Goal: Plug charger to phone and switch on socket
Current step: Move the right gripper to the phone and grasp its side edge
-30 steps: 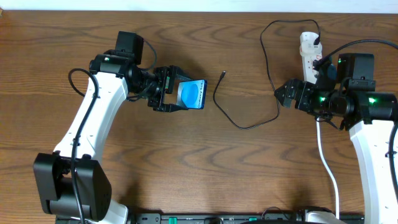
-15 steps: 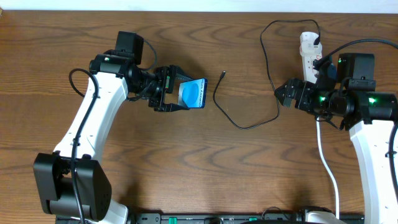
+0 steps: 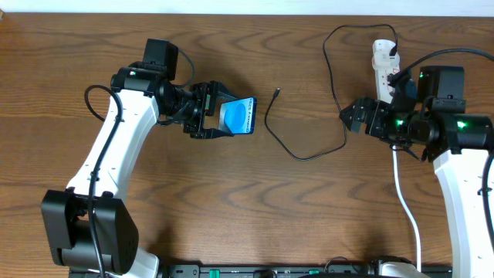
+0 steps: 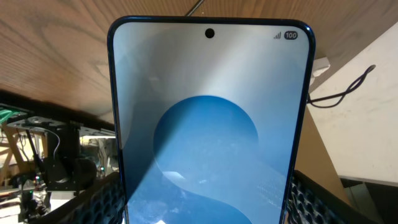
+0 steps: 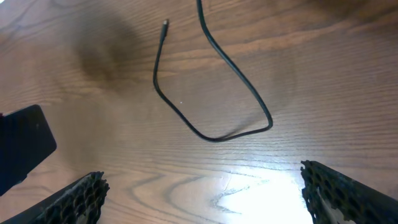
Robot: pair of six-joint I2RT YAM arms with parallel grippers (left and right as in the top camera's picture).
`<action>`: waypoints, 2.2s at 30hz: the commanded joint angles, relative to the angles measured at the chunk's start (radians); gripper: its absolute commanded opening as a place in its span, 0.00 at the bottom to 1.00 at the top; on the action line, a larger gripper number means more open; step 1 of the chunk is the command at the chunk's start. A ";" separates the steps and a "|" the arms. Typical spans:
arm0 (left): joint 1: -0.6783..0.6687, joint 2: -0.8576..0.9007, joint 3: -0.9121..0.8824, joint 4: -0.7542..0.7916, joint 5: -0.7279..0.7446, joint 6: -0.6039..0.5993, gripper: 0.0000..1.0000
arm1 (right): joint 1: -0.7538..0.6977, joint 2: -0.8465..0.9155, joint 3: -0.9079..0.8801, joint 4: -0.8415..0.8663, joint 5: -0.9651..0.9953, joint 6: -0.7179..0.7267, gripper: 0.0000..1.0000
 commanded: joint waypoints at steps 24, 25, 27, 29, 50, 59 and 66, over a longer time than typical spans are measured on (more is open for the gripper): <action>0.004 -0.027 0.015 -0.003 -0.192 0.015 0.07 | 0.334 0.121 0.010 0.338 -0.086 0.258 0.94; 0.004 -0.027 0.015 -0.003 -0.204 0.014 0.07 | 0.343 0.131 0.010 0.359 -0.098 0.270 0.92; 0.004 -0.027 0.015 -0.003 -0.231 0.014 0.07 | 0.359 0.150 0.010 0.406 -0.134 0.298 0.91; 0.004 -0.027 0.015 -0.003 -0.267 0.014 0.07 | 0.372 0.168 0.010 0.465 -0.174 0.321 0.90; 0.004 -0.027 0.014 -0.003 -0.346 0.006 0.07 | 0.548 0.311 0.010 0.661 -0.195 0.375 0.74; 0.004 -0.027 0.014 -0.004 -0.346 0.006 0.07 | 0.604 0.368 0.010 0.697 -0.173 0.403 0.55; 0.004 -0.027 0.003 -0.008 -0.360 0.011 0.07 | 0.624 0.376 0.010 0.701 -0.140 0.409 0.38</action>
